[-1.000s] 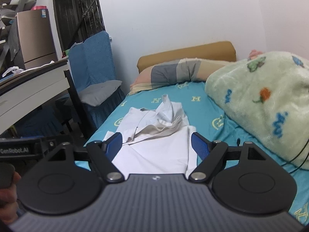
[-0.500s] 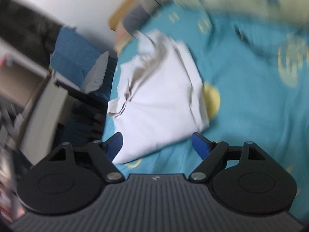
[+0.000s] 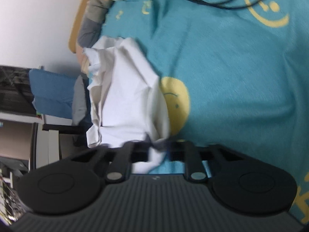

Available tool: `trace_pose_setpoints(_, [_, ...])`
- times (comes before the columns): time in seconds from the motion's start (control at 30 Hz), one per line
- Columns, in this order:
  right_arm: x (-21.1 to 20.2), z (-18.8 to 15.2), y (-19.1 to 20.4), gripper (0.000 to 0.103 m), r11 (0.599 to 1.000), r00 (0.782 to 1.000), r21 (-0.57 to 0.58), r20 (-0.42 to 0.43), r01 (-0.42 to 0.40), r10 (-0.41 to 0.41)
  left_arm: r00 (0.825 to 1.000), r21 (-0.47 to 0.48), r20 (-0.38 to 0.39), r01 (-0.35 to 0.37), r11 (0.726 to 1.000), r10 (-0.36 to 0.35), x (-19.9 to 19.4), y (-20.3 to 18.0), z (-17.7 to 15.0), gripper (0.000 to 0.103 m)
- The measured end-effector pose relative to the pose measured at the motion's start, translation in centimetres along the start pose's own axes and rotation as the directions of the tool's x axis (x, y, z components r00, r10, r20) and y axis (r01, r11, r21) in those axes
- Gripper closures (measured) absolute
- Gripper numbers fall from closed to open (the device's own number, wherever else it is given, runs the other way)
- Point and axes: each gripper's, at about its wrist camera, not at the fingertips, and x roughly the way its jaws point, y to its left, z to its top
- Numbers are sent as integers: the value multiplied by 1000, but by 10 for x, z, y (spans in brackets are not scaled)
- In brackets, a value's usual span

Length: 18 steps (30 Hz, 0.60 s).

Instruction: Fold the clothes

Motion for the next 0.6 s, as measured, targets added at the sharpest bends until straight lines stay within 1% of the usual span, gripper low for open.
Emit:
trace_pose_setpoints(0.07, [-9,2,7,93,998,998,-31,25,-50,51,1000,3,12,8,1000,-8,4,-3,0,6])
trace_pose_setpoints(0.1, [-15,3,10,93,995,995,-39,42,-92,94,999,-4,39,4,1000,-4,3,-3,0,6])
trace_pose_setpoints(0.13, [-21,3,15,93,991,990,-50,59,-128,131,997,-20,72,1,1000,0,1,0,2,9])
trace_pose_setpoints(0.2, [-31,5,24,93,981,979,-86,93,-173,180,990,-61,139,1,998,7,-5,5,6,17])
trace_pose_setpoints(0.23, [-35,6,28,93,977,974,-104,108,-189,200,985,-103,175,11,995,7,-9,11,9,25])
trace_pose_setpoints(0.27, [-37,7,29,93,974,972,-117,115,-193,206,978,-137,209,23,990,6,-14,16,11,32])
trace_pose_setpoints(0.3, [-38,9,29,93,974,971,-119,118,-192,206,971,-155,238,37,987,1,-18,19,13,36])
trace_pose_setpoints(0.33, [-38,10,28,93,974,971,-120,120,-191,205,965,-169,263,47,985,-1,-22,22,15,48])
trace_pose_setpoints(0.37, [-37,11,26,93,976,972,-111,120,-188,201,960,-171,279,48,984,2,-24,22,15,62])
trace_pose_setpoints(0.4, [-37,11,24,93,977,973,-104,120,-185,197,957,-167,289,44,985,6,-25,21,14,68])
trace_pose_setpoints(0.47, [-36,14,23,93,979,974,-99,124,-180,192,947,-146,323,47,988,3,-31,17,13,95])
trace_pose_setpoints(0.53, [-37,13,25,93,977,972,-103,127,-186,198,934,-110,358,68,992,-24,-42,10,15,96])
trace_pose_setpoints(0.6, [-41,14,32,94,976,972,-120,132,-179,195,918,-53,392,84,995,-57,-59,-5,16,97])
